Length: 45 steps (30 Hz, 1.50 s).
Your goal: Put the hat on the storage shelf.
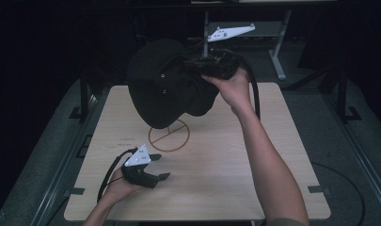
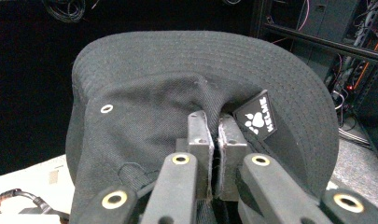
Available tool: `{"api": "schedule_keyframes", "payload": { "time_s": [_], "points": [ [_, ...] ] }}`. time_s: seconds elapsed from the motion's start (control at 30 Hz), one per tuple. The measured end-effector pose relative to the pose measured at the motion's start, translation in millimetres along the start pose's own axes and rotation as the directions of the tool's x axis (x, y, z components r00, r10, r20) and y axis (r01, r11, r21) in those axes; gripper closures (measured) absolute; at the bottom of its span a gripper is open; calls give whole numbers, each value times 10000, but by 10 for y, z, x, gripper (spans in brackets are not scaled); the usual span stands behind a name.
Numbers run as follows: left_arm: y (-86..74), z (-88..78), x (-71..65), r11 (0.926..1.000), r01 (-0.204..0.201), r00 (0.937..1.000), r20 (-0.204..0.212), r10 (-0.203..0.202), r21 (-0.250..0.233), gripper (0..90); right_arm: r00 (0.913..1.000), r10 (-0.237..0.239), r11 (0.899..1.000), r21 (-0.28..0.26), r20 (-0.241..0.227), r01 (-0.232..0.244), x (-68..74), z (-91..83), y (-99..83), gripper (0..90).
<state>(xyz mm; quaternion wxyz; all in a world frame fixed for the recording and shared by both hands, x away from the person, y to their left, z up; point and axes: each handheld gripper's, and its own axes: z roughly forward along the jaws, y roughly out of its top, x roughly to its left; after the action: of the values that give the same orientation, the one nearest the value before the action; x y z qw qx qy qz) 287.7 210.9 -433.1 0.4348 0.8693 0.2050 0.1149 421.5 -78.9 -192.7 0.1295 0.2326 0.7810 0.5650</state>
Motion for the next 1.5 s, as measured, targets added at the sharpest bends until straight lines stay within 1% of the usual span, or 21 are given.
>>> {"api": "schedule_keyframes", "payload": {
  "time_s": [0.13, 0.4, 0.5, 0.57, 0.6, 0.63, 0.7, 0.9, 1.07, 1.13, 1.3, 1.4, 1.47, 1.5],
  "points": [
    [-2, 4, 2, 10000, 71, 10000, 15, -71, 21, 247, 9999, 50, 10000, 37, -95, -50, 4, 66, 40, 865],
    [-2, 7, 5, 10000, 71, 10000, 48, -72, 36, 247, 9998, 97, 9999, 101, -193, -95, 12, 229, 95, 864],
    [0, 7, 11, 10000, 15, 10000, 65, -15, 9, 247, 9992, 238, 9997, 76, -329, -235, -1, 301, 113, 863],
    [0, 0, 23, 10000, 24, 10000, 39, -24, -28, 247, 9991, 300, 9995, 89, -312, -298, -8, 351, 126, 863],
    [-2, -2, 27, 10000, 43, 10000, 15, -43, -46, 247, 9992, 258, 9996, 90, -306, -255, -12, 376, 131, 863],
    [-4, -7, 27, 9999, 125, 9999, 5, -125, -46, 247, 9991, 300, 9995, 126, -304, -296, -11, 398, 136, 862],
    [-4, -14, 31, 9998, 164, 9999, -7, -164, -86, 248, 9990, 313, 9994, 142, -304, -309, -17, 439, 140, 862],
    [-1, -9, 31, 9999, 145, 9999, 60, -144, -80, 247, 9983, 470, 9986, 239, -332, -462, -24, 537, 135, 863],
    [3, -3, 23, 9999, 93, 9999, 116, -92, -91, 249, 9985, 421, 9988, 281, -352, -412, -24, 609, 130, 863],
    [6, 2, 21, 10000, 5, 9999, 170, -4, -79, 249, 9984, 428, 9987, 284, -362, -418, -24, 653, 122, 862],
    [6, 8, 13, 10000, 26, 9997, 238, -25, -35, 249, 9986, 418, 9985, 379, -336, -405, -13, 742, 115, 862],
    [5, 22, 3, 10000, -7, 9995, 311, 6, 5, 249, 9990, 360, 9980, 529, -279, -345, 7, 821, 112, 861],
    [8, 35, -8, 10000, -59, 9993, 379, 58, 37, 249, 9991, 282, 9977, 632, -329, -260, 26, 885, 113, 858],
    [11, 39, -13, 9999, -135, 9991, 412, 133, 56, 249, 9992, 223, 9976, 662, -335, -200, 30, 902, 115, 857]
  ]
}}
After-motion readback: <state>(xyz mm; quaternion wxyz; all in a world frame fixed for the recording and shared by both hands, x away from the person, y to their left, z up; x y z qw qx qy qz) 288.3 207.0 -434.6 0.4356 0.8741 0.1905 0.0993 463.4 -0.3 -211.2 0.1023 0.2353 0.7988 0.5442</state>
